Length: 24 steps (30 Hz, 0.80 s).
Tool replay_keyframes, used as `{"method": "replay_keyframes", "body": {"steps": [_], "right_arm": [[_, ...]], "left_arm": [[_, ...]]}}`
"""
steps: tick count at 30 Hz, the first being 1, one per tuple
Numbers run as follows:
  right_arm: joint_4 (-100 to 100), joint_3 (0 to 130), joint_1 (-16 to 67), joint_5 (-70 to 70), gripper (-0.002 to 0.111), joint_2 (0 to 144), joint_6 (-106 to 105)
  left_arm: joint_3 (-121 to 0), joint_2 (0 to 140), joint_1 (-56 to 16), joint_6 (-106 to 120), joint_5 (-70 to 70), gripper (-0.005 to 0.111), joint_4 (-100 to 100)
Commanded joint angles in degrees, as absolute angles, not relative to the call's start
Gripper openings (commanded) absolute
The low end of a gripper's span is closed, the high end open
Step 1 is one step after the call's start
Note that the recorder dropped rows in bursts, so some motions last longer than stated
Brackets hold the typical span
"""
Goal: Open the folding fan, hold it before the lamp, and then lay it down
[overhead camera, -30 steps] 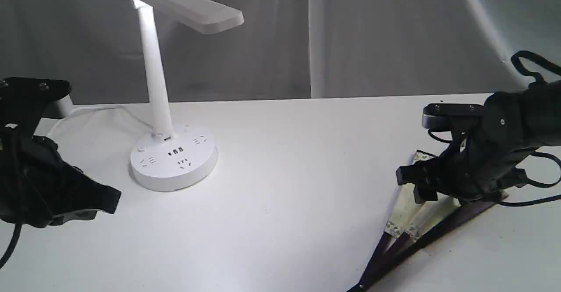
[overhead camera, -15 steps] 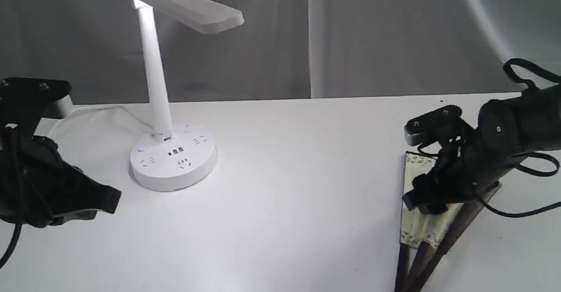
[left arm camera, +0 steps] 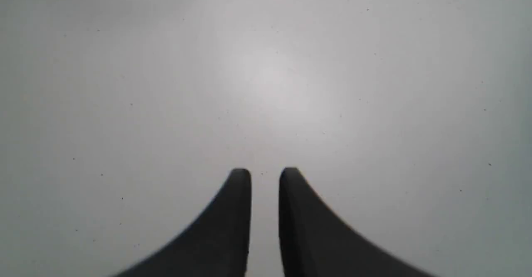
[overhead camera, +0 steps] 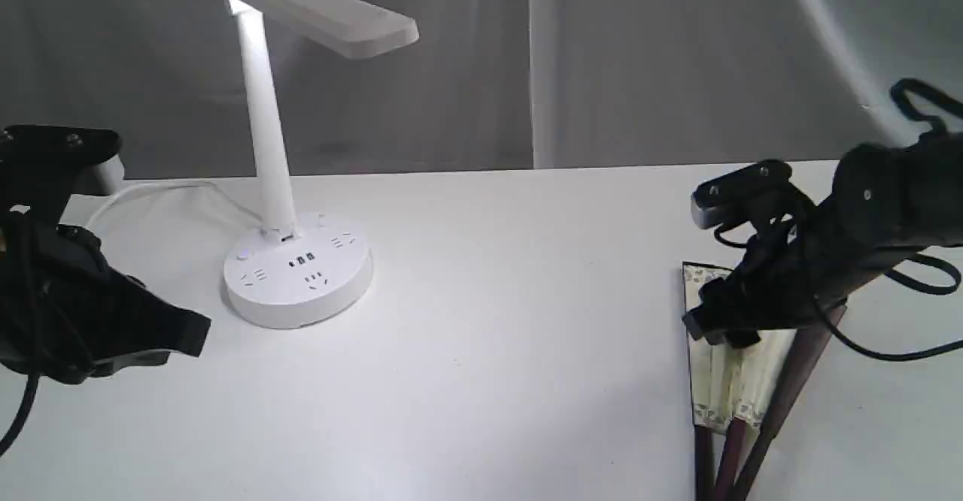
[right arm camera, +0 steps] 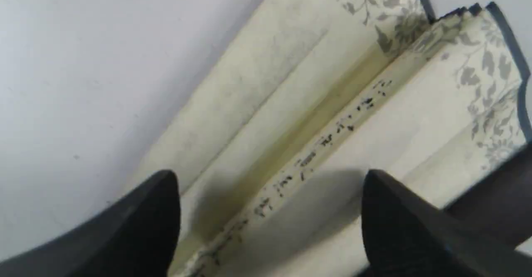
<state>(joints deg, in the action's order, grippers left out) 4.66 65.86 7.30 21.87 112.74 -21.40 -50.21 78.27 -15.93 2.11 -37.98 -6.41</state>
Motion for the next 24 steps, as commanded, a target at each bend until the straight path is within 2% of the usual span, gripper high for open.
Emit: {"method": "replay_keyframes", "body": {"steps": [1, 14, 24], "right_arm": [[9.4, 66.1, 7.5, 24.1, 0.062, 108.2, -20.6], [11.2, 66.1, 7.4, 43.9, 0.062, 101.1, -4.9], [20.4, 65.7, 5.8, 48.6, 0.062, 100.4, -2.4]], "left_arm": [[-50.6, 78.2, -16.3, 1.9, -36.8, 0.012, -7.2], [-50.6, 78.2, -16.3, 1.8, -38.0, 0.012, -11.1], [-50.6, 78.2, -16.3, 1.9, -38.0, 0.012, -11.1]]}}
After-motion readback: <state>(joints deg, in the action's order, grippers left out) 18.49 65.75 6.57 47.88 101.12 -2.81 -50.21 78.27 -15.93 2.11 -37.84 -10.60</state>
